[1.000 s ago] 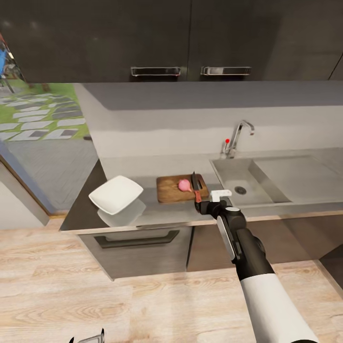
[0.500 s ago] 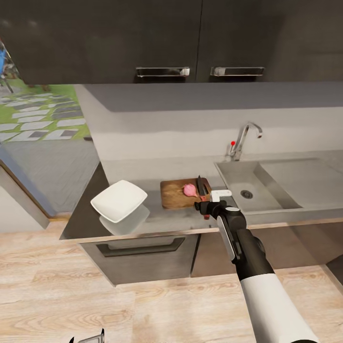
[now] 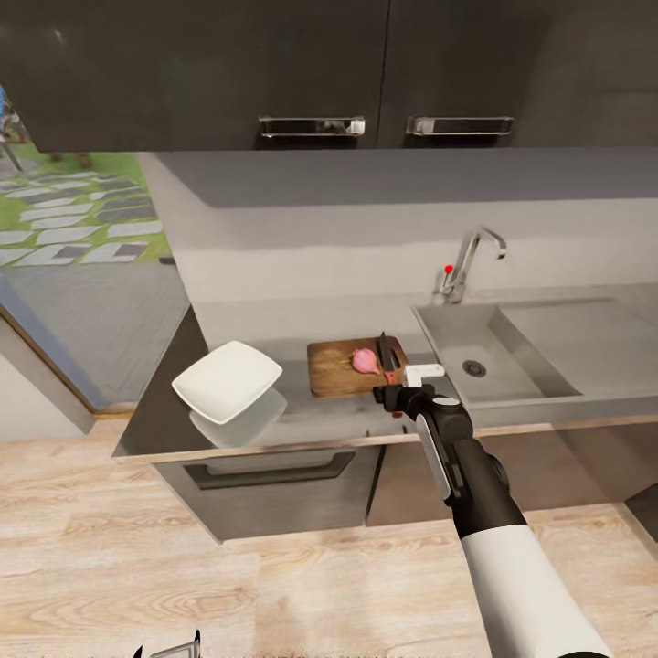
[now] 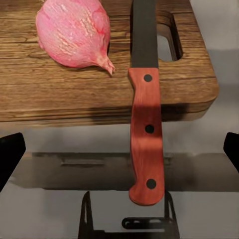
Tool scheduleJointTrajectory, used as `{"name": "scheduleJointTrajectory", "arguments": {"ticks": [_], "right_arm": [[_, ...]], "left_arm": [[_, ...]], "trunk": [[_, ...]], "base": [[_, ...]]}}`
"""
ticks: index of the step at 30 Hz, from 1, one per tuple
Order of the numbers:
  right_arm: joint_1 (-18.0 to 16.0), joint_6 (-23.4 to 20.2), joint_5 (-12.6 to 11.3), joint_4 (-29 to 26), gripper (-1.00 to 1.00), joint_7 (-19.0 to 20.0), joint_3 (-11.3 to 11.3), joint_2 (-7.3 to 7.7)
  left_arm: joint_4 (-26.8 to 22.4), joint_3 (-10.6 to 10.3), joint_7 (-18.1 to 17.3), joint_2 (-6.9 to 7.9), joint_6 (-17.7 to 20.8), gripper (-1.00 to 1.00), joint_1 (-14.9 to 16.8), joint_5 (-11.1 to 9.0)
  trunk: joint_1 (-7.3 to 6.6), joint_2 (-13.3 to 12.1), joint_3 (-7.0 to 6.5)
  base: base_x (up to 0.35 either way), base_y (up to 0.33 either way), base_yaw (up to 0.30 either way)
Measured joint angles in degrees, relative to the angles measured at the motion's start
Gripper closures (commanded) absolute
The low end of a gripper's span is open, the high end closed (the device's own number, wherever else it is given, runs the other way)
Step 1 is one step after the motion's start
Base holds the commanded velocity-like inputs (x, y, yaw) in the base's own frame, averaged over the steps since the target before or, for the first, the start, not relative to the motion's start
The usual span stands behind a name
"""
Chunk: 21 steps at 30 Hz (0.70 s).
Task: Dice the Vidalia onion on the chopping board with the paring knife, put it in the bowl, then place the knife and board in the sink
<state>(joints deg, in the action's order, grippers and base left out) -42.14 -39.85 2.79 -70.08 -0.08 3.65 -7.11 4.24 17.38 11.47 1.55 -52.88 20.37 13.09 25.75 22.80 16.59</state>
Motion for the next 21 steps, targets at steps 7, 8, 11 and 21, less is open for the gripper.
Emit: {"name": "scheduleJointTrajectory", "arguments": {"ticks": [7, 8, 11, 21], "right_arm": [[0.0, 0.0, 0.0, 0.0, -1.0, 0.0, 0.0, 0.0], [0.0, 0.0, 0.0, 0.0, -1.0, 0.0, 0.0, 0.0], [0.0, 0.0, 0.0, 0.0, -1.0, 0.0, -0.1, 0.08], [0.0, 0.0, -0.1, 0.0, -1.0, 0.1, -0.1, 3.05]], "left_arm": [[0.0, 0.0, 0.0, 0.0, 0.0, -1.0, 0.0, 0.0], [0.0, 0.0, 0.0, 0.0, 0.0, -1.0, 0.0, 0.0], [0.0, 0.0, 0.0, 0.0, 0.0, -1.0, 0.0, 0.0], [0.0, 0.0, 0.0, 0.0, 1.7, -1.0, 0.0, 0.0]], "trunk": [[0.0, 0.0, 0.57], [0.0, 0.0, 0.65], [0.0, 0.0, 0.89], [0.0, 0.0, 1.4]], "base": [[0.0, 0.0, 0.0], [0.0, 0.0, 0.0], [0.0, 0.0, 0.0], [0.0, 0.0, 0.0]]}}
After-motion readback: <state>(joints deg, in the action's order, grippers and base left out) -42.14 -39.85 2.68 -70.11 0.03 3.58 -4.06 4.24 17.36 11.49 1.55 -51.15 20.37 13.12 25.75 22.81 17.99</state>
